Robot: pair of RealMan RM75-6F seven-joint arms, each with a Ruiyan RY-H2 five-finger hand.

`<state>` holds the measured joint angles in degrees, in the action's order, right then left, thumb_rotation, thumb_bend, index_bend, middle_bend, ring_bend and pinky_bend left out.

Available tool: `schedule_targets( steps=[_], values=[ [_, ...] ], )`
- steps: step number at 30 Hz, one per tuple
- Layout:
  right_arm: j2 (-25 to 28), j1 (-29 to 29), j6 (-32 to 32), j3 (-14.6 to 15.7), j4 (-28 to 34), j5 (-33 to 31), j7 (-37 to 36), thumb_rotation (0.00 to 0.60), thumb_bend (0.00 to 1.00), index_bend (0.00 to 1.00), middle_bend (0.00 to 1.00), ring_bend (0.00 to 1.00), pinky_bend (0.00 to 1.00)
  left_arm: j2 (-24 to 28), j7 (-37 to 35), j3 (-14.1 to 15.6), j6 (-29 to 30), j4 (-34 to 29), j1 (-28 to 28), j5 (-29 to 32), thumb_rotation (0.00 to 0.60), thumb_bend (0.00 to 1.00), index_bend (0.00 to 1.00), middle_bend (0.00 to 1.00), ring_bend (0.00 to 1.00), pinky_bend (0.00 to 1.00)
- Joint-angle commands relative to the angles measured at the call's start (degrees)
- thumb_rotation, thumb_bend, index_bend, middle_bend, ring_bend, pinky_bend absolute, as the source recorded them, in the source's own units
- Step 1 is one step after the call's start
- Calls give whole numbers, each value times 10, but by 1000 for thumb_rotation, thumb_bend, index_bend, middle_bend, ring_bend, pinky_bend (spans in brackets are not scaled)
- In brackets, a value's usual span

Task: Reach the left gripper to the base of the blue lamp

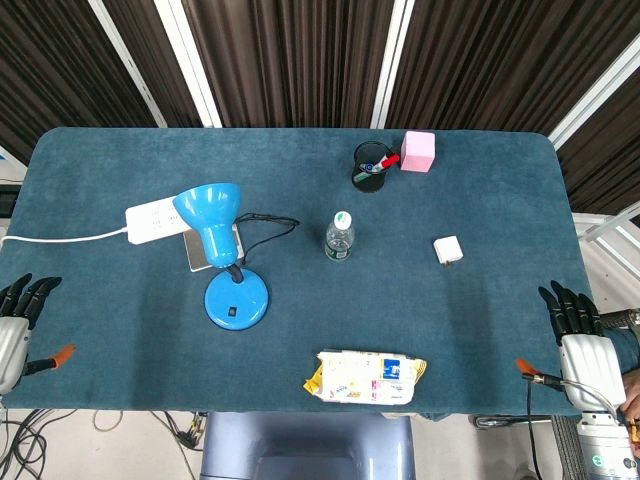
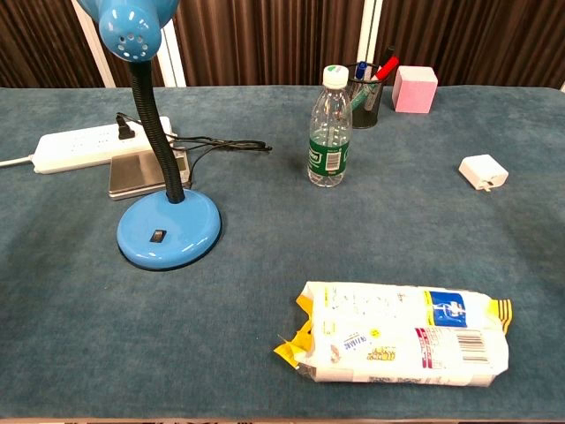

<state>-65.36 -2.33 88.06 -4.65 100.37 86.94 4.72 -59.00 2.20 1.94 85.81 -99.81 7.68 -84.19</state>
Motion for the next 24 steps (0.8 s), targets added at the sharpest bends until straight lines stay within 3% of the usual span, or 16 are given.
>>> schedule_targets(
  steps=[1, 24],
  values=[
    [0, 0, 1, -1, 0, -1, 0, 600, 109, 7, 18, 38, 0, 0, 2, -2, 0, -1, -1, 0, 600, 144, 123, 120, 0, 100],
    [10, 4, 2, -2, 11, -11, -4, 600, 109, 7, 18, 38, 0, -1, 11, -9, -3, -5, -11, -15, 600, 154, 106, 117, 11, 137]
  ],
)
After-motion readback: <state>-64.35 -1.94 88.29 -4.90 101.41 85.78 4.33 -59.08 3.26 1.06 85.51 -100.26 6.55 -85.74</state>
